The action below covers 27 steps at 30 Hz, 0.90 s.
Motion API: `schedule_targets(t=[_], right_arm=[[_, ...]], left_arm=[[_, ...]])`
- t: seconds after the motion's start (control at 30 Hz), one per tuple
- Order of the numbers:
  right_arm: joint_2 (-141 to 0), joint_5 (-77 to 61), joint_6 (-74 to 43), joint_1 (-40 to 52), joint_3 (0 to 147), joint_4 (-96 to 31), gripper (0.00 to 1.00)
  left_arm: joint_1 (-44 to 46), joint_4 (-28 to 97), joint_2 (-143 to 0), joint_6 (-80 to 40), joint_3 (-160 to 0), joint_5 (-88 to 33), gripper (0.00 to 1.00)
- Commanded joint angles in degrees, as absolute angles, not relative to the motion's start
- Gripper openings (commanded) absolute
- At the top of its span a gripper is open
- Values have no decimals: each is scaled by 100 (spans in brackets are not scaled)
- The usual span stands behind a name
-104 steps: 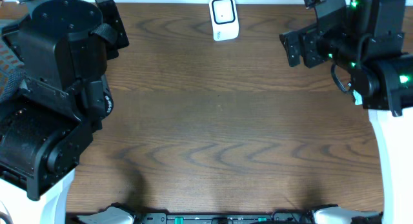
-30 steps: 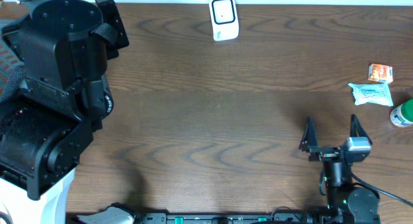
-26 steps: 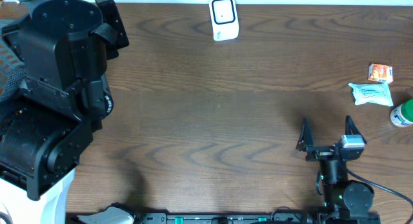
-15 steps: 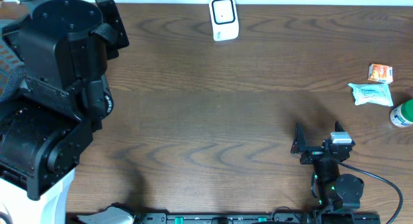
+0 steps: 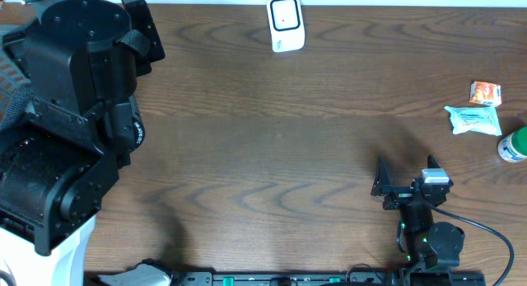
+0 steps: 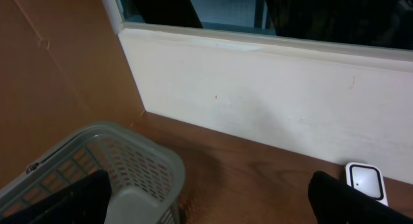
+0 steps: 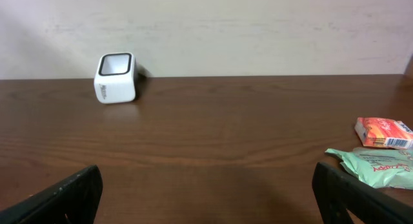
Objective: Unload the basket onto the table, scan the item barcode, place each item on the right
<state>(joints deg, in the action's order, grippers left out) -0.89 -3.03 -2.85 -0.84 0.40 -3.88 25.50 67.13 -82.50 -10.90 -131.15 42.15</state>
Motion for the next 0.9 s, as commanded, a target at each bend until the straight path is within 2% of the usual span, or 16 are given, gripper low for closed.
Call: schedule_targets(t=[0.0, 0.53, 0.73, 0.87], right_arm=[[-36, -266, -381, -130, 32, -410, 99], [-36, -263, -381, -130, 32, -410, 99], [-36, -266, -381, -130, 32, -410, 99], [-36, -266, -381, -130, 32, -410, 99]], left_arm=[[2515, 6729, -8197, -1164, -13146, 4248, 98], [2502, 6991, -8167, -947, -13146, 4287, 98], [2392, 8217, -7769, -950, -13146, 3039, 98], [1988, 8191, -7384, -1096, -13146, 2276, 98]])
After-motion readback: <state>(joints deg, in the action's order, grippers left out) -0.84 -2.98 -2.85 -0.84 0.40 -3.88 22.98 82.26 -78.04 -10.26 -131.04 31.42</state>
